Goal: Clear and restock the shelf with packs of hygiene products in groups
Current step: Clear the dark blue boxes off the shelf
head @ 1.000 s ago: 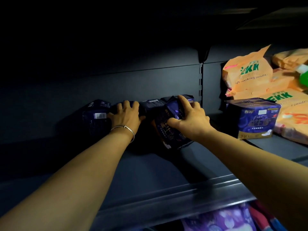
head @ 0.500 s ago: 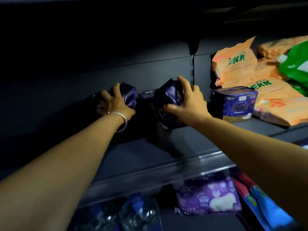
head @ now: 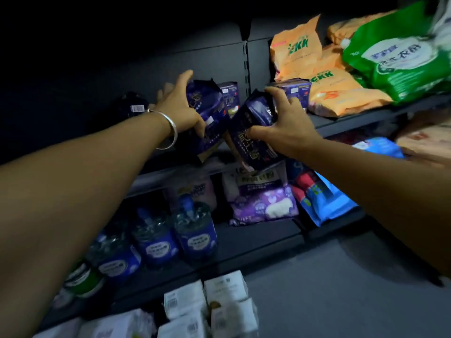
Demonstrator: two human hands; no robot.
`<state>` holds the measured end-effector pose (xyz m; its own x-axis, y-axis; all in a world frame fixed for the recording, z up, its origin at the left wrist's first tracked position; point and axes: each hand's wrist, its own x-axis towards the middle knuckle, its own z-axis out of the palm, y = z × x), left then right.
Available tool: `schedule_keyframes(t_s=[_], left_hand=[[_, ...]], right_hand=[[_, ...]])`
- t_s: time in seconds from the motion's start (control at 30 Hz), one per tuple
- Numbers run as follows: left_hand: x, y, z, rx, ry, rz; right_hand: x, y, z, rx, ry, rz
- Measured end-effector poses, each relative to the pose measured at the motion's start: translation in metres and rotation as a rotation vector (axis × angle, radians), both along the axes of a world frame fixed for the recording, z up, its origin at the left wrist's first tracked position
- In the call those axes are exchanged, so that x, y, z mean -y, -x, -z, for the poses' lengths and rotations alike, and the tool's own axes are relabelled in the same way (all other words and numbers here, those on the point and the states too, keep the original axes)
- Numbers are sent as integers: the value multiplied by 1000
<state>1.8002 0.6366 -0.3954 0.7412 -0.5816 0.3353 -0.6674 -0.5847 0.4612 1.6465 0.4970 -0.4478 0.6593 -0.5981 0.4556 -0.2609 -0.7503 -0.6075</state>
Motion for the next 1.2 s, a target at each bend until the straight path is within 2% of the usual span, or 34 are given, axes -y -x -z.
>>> schedule_keyframes(t_s=[0.17, 0.33, 0.63, 0.9, 1.2], left_hand=[[-5, 48, 27, 15, -165, 87], [3, 85, 72, 6, -292, 168], [40, 118, 199, -134, -559, 230], [88, 114, 338, -255, -769, 279], [113, 110, 439, -289, -875, 325]], right_hand=[[-6, 54, 29, -119, -43, 21], [-6, 85, 72, -322, -144, 85], [8, 113, 183, -650, -432, 275], [35, 106, 313, -728, -813, 496], [43, 82, 405, -821, -993, 646]])
